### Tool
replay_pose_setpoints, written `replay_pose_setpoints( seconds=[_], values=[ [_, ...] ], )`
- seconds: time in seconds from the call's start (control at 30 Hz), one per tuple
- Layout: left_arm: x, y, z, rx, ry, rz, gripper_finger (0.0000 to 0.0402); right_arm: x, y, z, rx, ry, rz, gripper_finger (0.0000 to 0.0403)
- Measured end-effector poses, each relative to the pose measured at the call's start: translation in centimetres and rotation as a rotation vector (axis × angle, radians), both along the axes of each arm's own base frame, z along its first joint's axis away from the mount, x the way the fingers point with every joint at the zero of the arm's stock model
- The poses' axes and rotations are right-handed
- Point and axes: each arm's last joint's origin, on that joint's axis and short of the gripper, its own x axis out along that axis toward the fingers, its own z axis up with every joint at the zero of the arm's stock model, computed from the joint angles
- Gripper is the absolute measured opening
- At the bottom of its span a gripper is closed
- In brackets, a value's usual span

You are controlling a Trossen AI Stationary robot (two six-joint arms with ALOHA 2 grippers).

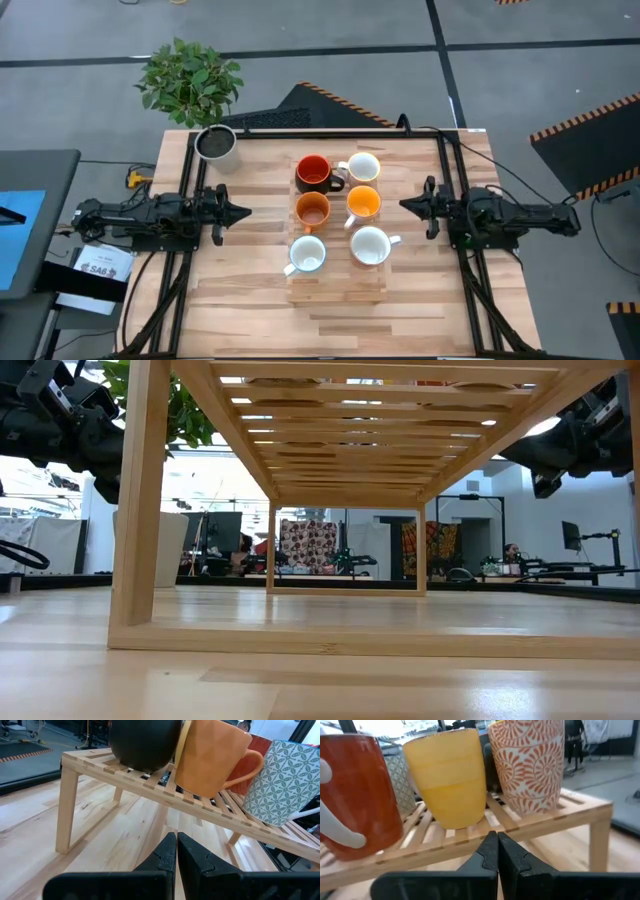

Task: Place coffee mugs
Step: Return to Home Position

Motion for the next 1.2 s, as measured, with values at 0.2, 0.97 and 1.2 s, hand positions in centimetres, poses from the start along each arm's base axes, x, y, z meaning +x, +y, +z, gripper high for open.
replay_pose_setpoints(
  seconds=[0.2, 0.97, 1.2],
  values=[
    [0.00, 0.00, 0.00, 0.000, 0.000, 0.000, 0.0000, 0.06, -0.04, -0.09, -0.032, 0.014, -0.005, 0.0034],
    [0.02, -0.03, 0.03, -0.001, -0.033, -0.011, 0.0000, 0.00, 0.15, -0.01, -0.034, -0.001, 0.009, 0.0055],
    [0.12, -0.04, -0.07, -0.001, -0.021, -0.011, 0.0000, 0.01, 0.16, -0.03, -0.034, 0.001, 0.011, 0.0055]
  ],
)
